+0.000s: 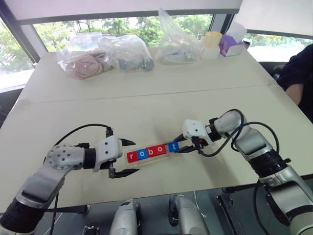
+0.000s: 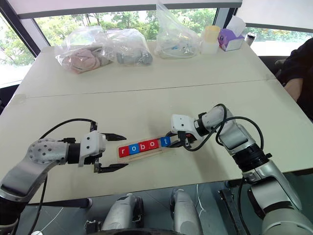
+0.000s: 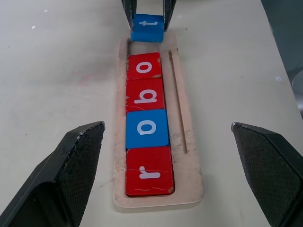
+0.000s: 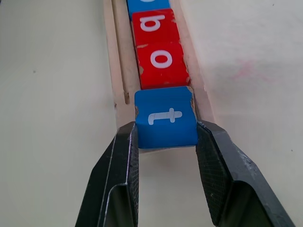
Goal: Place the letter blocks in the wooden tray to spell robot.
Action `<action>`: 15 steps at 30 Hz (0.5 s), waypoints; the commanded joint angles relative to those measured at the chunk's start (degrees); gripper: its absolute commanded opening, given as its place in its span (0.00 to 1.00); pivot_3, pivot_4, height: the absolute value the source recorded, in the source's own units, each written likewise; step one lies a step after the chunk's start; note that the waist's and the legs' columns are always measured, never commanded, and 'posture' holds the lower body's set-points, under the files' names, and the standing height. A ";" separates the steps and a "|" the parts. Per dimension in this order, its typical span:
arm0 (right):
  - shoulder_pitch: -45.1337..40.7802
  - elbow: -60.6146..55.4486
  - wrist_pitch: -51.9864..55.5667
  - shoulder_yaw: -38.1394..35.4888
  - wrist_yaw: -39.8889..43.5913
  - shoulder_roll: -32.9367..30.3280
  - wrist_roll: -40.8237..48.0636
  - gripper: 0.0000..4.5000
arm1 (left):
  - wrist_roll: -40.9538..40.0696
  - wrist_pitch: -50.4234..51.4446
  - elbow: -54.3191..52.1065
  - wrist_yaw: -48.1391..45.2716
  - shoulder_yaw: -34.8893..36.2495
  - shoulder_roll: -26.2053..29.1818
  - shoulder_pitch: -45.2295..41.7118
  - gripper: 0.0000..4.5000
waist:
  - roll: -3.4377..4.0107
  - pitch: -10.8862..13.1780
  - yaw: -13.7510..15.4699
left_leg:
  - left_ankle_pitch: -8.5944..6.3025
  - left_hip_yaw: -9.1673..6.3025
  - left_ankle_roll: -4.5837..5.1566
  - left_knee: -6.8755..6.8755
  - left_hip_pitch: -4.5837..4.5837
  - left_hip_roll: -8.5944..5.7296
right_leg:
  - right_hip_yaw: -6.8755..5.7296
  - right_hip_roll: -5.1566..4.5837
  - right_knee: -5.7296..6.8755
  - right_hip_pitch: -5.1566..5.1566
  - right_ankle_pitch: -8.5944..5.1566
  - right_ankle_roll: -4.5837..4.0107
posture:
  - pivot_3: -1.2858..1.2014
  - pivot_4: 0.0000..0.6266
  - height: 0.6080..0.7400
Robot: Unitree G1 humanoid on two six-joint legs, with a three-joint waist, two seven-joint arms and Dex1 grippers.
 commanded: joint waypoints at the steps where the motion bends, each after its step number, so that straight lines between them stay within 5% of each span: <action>1: -1.61 0.58 -1.76 -0.02 0.70 0.80 -0.55 0.25 | -0.61 0.21 -1.98 0.65 1.59 0.28 0.00 1.00 | 0.00 0.00 0.00 | 0.00 0.00 0.00 0.00 0.00 0.00 | 0.00 0.00 0.00 0.00 0.00 0.00 | 0.52 0.24 1.00; 15: -3.50 4.09 -4.02 0.32 1.33 2.63 -1.97 0.25 | -0.68 0.48 -2.47 1.40 1.38 0.07 0.40 1.00 | 0.00 0.00 0.00 | 0.01 0.00 0.00 0.01 0.00 0.00 | 0.00 0.00 0.01 0.01 0.01 0.00 | 0.52 0.24 1.00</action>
